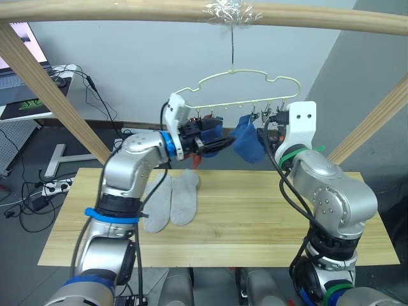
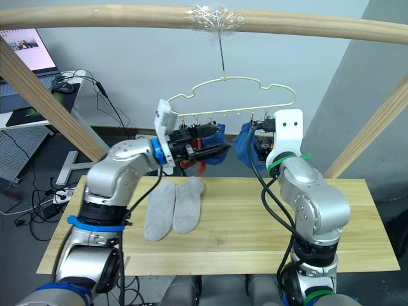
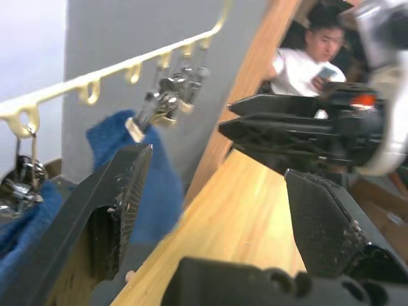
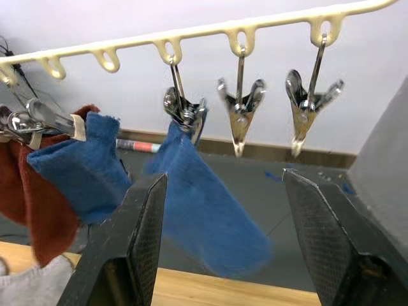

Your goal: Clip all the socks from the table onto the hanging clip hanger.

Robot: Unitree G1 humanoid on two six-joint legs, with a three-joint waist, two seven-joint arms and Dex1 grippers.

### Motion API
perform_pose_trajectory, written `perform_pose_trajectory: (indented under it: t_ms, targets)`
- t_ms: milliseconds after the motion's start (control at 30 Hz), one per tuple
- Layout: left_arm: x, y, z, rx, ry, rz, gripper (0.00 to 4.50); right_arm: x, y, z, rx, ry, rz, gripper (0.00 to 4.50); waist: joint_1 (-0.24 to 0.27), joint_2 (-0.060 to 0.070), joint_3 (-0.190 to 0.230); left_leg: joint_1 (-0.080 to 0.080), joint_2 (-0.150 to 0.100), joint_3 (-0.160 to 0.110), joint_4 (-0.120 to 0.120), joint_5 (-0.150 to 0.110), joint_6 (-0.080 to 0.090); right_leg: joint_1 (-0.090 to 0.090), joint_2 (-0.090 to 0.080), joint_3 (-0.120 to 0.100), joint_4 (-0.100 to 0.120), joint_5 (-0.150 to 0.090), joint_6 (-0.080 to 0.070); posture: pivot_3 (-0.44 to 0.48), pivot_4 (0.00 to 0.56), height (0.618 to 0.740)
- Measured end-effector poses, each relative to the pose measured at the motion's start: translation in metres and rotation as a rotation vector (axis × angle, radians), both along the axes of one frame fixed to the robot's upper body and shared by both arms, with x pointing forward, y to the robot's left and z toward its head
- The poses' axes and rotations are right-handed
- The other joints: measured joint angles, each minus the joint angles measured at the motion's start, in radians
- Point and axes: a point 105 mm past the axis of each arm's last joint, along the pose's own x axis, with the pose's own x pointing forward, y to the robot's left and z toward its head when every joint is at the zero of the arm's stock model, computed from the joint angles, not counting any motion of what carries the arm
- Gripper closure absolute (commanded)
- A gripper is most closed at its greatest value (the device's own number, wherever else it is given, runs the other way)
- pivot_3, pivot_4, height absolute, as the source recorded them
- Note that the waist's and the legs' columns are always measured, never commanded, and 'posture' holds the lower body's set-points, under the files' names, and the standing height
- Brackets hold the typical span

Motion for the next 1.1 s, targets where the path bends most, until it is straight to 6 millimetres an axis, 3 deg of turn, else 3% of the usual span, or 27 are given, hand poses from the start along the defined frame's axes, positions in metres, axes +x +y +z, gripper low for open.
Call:
perform_pose_trajectory:
  t_ms: [100,300,333,433,700,1100]
  targets:
    - [-0.003,0.010,0.007,0.008,0.008,-0.014,0.71,0.001,-0.001,0.003,0.006,-0.032,-0.019,1.53,0.000,0.000,0.000,0.000,0.000,0.000,0.000,0.000,0.000,0.000,0.000,0.000,0.000,0.000,0.000,0.049,0.165,0.740]
    - [-0.015,0.017,0.042,-0.006,0.032,-0.104,0.71,0.004,0.006,0.006,0.055,-0.059,-0.024,1.53,0.000,0.000,0.000,0.000,0.000,0.000,0.000,0.000,0.000,0.000,0.000,0.000,0.000,0.000,0.000,0.065,0.162,0.740]
    - [-0.017,0.017,0.044,-0.012,0.041,-0.116,0.69,0.004,0.007,0.005,0.059,-0.057,-0.022,1.70,0.000,0.000,0.000,0.000,0.000,0.000,0.000,0.000,0.000,0.000,0.000,0.000,0.000,0.000,0.000,0.065,0.162,0.740]
    - [-0.019,0.015,0.046,-0.022,0.061,-0.133,0.68,0.006,0.011,0.004,0.075,-0.054,-0.016,2.34,0.001,0.000,0.000,0.000,0.000,0.000,0.000,0.000,0.000,0.000,0.000,0.000,0.000,0.000,0.000,0.070,0.164,0.740]
    - [-0.019,0.016,0.047,-0.014,0.043,-0.110,0.68,0.012,0.012,-0.004,0.082,-0.024,-0.016,2.34,0.001,0.000,0.000,0.000,0.000,0.000,0.000,0.000,0.000,0.000,0.000,0.000,0.001,0.000,0.000,0.090,0.159,0.740]
    - [-0.017,0.018,0.045,-0.005,0.030,-0.077,0.68,0.041,0.002,-0.009,0.072,-0.017,-0.036,2.34,0.009,0.000,0.000,0.000,0.000,0.000,0.000,0.000,0.000,0.000,0.000,0.000,0.001,0.000,0.000,0.125,0.152,0.740]
